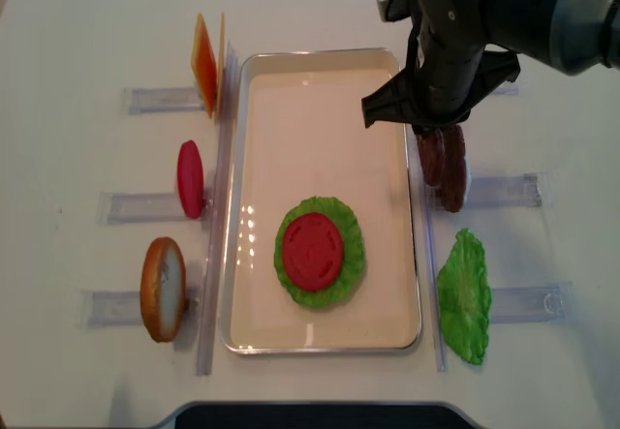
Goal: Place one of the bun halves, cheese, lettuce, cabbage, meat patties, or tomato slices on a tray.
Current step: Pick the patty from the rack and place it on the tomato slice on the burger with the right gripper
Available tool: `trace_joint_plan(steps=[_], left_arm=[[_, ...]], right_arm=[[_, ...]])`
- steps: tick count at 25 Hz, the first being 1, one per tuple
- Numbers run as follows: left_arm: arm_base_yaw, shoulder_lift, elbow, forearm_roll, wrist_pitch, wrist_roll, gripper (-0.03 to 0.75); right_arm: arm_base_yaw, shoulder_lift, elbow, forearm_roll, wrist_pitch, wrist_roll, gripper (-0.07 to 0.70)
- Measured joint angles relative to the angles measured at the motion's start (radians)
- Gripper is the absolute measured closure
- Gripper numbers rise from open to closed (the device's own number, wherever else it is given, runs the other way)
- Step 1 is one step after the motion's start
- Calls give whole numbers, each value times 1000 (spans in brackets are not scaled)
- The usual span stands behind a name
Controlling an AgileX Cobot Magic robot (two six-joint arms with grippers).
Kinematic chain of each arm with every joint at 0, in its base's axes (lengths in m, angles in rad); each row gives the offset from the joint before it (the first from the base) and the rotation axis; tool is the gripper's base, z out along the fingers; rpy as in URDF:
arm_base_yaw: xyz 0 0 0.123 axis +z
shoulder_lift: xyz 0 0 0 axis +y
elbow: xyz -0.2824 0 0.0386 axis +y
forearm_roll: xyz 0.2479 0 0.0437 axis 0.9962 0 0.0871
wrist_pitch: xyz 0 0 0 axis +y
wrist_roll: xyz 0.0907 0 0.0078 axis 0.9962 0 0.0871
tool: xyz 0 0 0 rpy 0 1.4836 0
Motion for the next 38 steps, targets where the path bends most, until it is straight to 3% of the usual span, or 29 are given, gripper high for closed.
trace_joint_plan(steps=[3, 14, 17, 21, 24, 28, 33, 38], left_arm=[[0, 0, 0, 0, 0, 0, 715], [0, 0, 0, 0, 0, 0, 715], [0, 0, 0, 0, 0, 0, 715], [0, 0, 0, 0, 0, 0, 715], [0, 0, 0, 0, 0, 0, 715], [0, 0, 0, 0, 0, 0, 715], [0, 0, 0, 0, 0, 0, 715], [0, 0, 0, 0, 0, 0, 715]], right_arm=[[0, -60, -8, 36, 17, -9, 496], [0, -268, -2, 330, 50, -208, 496], [0, -282, 54, 395, -12, -251, 496], [0, -305, 194, 553, -170, -364, 496], [0, -312, 308, 765, -309, -532, 496], [0, -314, 449, 1089, -464, -872, 496], [0, -300, 541, 1437, -532, -1195, 496], [0, -246, 547, 1561, -514, -1306, 496]])
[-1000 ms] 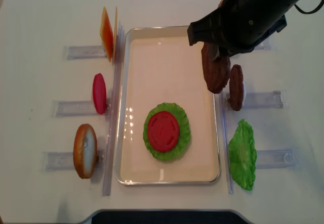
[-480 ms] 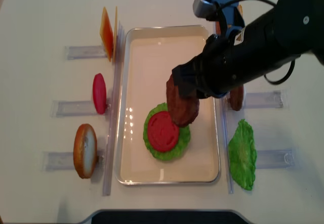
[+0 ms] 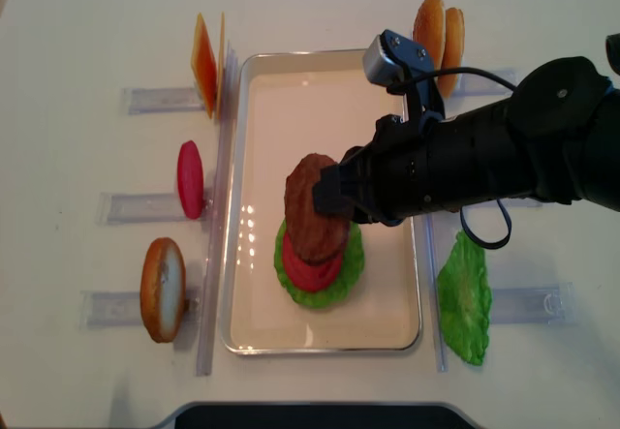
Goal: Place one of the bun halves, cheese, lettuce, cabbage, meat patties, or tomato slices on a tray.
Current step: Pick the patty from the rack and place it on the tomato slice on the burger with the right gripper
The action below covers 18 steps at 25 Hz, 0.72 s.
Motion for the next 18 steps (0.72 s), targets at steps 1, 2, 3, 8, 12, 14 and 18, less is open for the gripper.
trace_joint_plan(steps=[1, 2, 3, 8, 12, 14, 18], left_arm=[[0, 0, 0, 0, 0, 0, 715], [0, 0, 0, 0, 0, 0, 715], [0, 0, 0, 0, 0, 0, 715], [0, 0, 0, 0, 0, 0, 715], [0, 0, 0, 0, 0, 0, 715], [0, 0, 0, 0, 0, 0, 715], [0, 0, 0, 0, 0, 0, 715]], right_arm=[[0, 16, 1, 10, 7, -16, 496], [0, 32, 6, 24, 14, -33, 496], [0, 49, 6, 33, 20, -44, 496], [0, 120, 9, 93, 57, -121, 496], [0, 163, 11, 170, 62, -207, 496], [0, 176, 11, 220, 65, -249, 496], [0, 209, 11, 273, 80, -296, 496]])
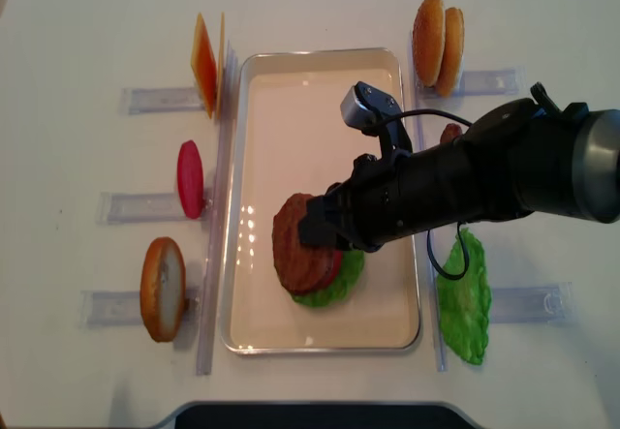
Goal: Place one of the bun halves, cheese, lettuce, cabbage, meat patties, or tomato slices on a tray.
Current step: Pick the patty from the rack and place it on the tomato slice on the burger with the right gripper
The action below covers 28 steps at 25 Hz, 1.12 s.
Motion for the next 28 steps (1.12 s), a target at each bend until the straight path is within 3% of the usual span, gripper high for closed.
trace_joint_plan(steps=[11, 21, 24, 28], left_arm=[[0, 0, 0, 0, 0, 0, 715], [0, 0, 0, 0, 0, 0, 716], [0, 0, 0, 0, 0, 0, 716], [0, 0, 0, 0, 0, 0, 716]], right_arm=[[0, 54, 0, 114, 24, -89, 496], [0, 76, 0, 117, 26, -98, 493], [0, 76, 0, 117, 18, -98, 450], [0, 76, 0, 120, 10, -99, 331]])
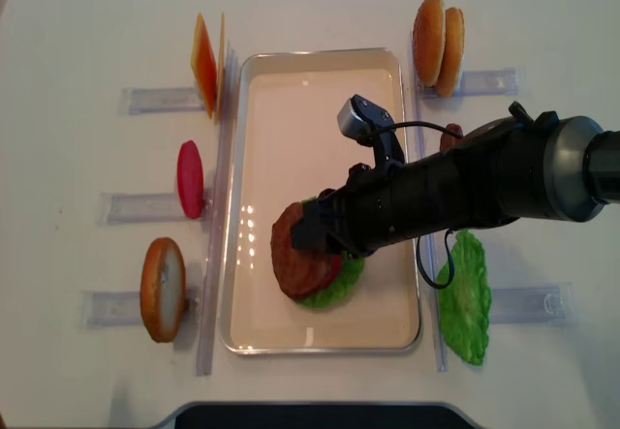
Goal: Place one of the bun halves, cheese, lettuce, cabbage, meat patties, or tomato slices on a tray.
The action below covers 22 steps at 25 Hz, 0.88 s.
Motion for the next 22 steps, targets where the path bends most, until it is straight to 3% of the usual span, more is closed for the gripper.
trace_joint_plan(steps=[4, 13, 18, 22], left_arm=[[0, 0, 0, 0, 0, 0, 716], [0, 0, 0, 0, 0, 0, 716], [0, 0, 0, 0, 0, 0, 716], [0, 0, 0, 0, 0, 0, 716]], right_arm=[[0, -23, 0, -7, -54, 0, 248], [0, -172, 0, -171, -276, 3, 144], [0, -254, 0, -302, -323, 14, 139], [-4, -322, 0, -484, -353, 128, 139]])
